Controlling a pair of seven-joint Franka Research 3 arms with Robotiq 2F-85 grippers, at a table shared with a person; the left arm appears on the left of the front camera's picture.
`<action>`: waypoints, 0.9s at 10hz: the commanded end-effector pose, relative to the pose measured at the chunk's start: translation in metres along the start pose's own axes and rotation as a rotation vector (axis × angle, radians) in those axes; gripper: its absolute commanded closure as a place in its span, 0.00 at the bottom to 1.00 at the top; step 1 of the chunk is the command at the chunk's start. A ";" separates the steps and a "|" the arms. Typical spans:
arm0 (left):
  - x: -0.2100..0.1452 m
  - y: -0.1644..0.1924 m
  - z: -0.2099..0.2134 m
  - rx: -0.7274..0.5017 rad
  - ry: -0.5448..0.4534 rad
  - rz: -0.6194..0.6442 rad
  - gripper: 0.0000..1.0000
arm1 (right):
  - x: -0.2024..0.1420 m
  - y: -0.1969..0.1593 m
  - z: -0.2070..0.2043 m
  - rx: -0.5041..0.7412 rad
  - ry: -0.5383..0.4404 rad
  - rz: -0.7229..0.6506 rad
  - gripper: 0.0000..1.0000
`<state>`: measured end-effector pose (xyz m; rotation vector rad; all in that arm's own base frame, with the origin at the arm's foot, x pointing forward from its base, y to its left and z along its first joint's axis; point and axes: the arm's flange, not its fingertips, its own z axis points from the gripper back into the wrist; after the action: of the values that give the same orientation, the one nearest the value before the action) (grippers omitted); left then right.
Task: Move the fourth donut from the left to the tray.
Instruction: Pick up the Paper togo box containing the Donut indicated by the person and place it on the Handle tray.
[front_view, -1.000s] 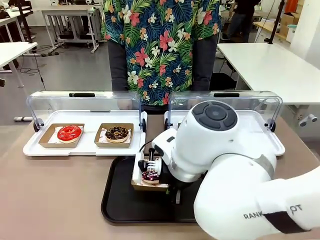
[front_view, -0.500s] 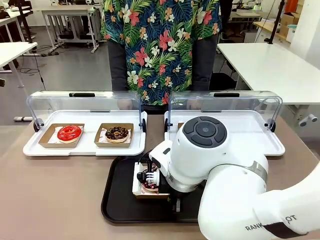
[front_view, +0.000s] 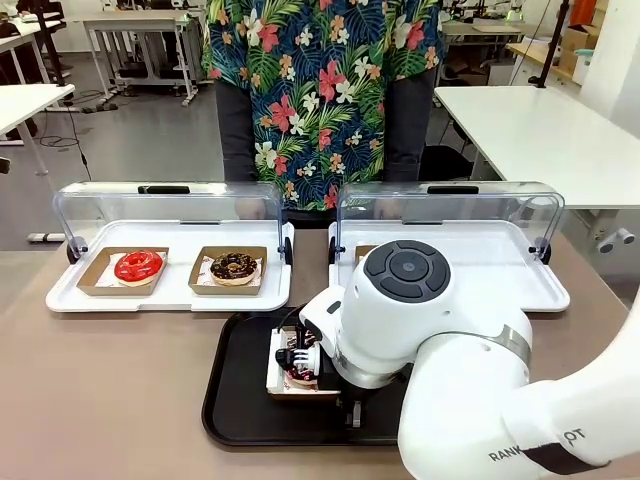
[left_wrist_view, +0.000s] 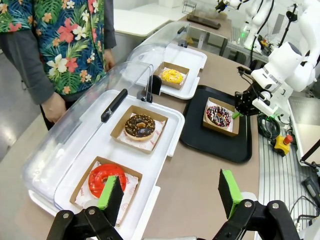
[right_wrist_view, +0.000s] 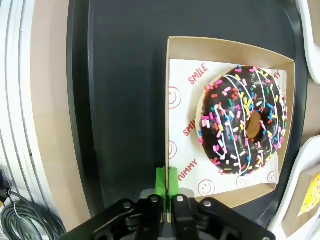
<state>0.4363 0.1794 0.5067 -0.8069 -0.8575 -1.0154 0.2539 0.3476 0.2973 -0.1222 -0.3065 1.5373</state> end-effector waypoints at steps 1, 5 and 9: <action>0.001 -0.002 0.000 0.000 0.011 -0.007 0.00 | -0.066 0.045 0.003 -0.032 -0.003 -0.025 0.41; 0.001 -0.002 0.000 0.000 0.011 -0.007 0.00 | -0.072 0.036 0.041 0.031 -0.029 -0.070 0.20; 0.001 -0.002 0.000 0.000 0.011 -0.007 0.00 | -0.075 0.032 0.069 0.034 -0.032 -0.077 0.00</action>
<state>0.4363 0.1794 0.5067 -0.8069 -0.8575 -1.0153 0.2501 0.3442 0.3393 -0.0738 -0.3120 1.4521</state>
